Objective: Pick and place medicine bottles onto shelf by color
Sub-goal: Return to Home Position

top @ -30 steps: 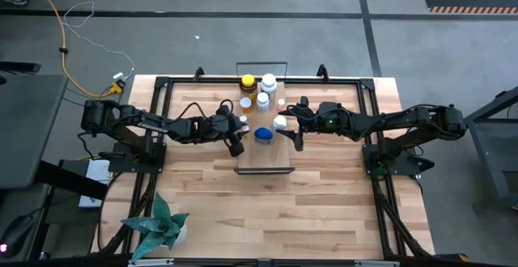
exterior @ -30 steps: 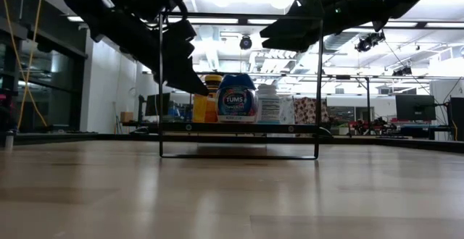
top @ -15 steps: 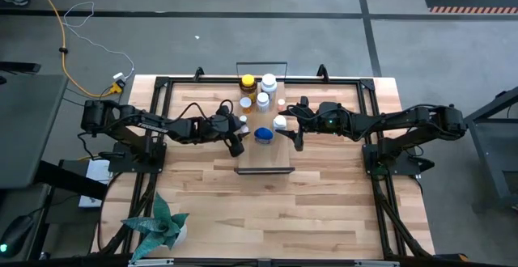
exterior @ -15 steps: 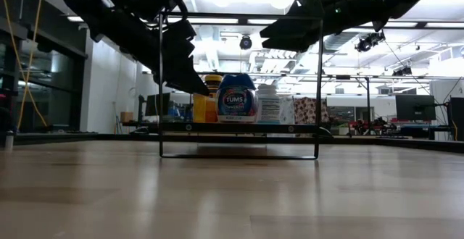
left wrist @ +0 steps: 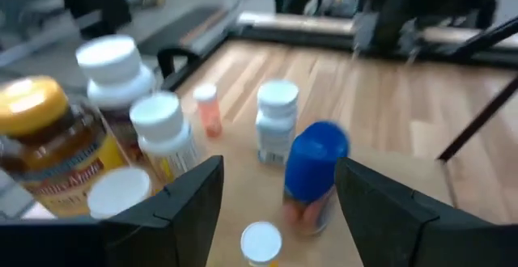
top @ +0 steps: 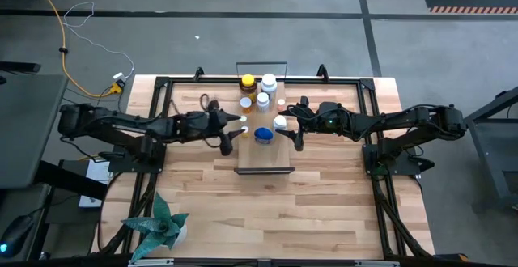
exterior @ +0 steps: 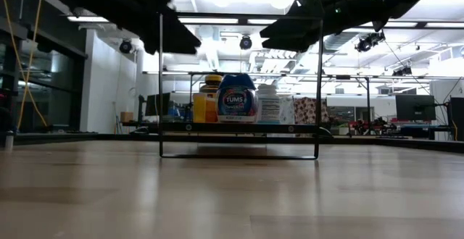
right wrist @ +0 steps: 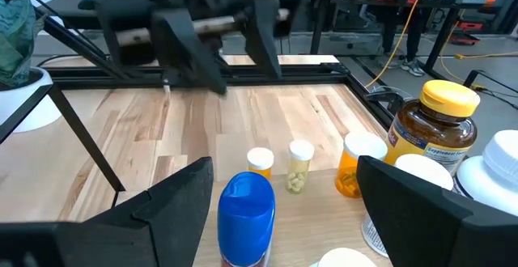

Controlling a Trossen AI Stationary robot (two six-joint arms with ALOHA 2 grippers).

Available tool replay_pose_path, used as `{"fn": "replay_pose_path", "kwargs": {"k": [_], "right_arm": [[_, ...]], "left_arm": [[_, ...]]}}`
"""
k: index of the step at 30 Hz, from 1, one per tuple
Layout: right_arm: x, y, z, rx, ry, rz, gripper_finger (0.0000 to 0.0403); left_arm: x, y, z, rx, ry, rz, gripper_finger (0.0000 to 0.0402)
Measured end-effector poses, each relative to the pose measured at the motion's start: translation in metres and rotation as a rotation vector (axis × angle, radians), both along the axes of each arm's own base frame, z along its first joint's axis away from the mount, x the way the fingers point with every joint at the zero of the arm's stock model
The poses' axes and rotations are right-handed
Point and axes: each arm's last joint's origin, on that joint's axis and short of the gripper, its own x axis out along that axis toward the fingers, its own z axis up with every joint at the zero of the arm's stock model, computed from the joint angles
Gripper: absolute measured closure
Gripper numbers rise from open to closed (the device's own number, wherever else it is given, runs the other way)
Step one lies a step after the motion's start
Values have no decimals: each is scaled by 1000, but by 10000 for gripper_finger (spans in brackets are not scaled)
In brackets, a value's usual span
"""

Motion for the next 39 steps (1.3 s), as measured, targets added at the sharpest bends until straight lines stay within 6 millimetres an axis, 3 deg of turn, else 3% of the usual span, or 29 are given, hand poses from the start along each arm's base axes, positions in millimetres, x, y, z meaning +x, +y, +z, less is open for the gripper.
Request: {"fn": "replay_pose_path", "kwargs": {"k": [9, 16, 22, 39], "right_arm": [[0, 0, 0, 7, -1, -1, 105], [0, 0, 1, 38, -13, -9, 105], [0, 0, 1, 152, -33, -34, 105], [-1, -3, 1, 141, -40, -142, 105]], "left_arm": [[-55, -10, 0, 129, -319, -104, 174], [-89, -9, -3, 172, -417, -114, 174], [-95, -9, -6, 155, -424, -118, 174], [-95, -9, -8, 150, -405, -113, 175]]}}
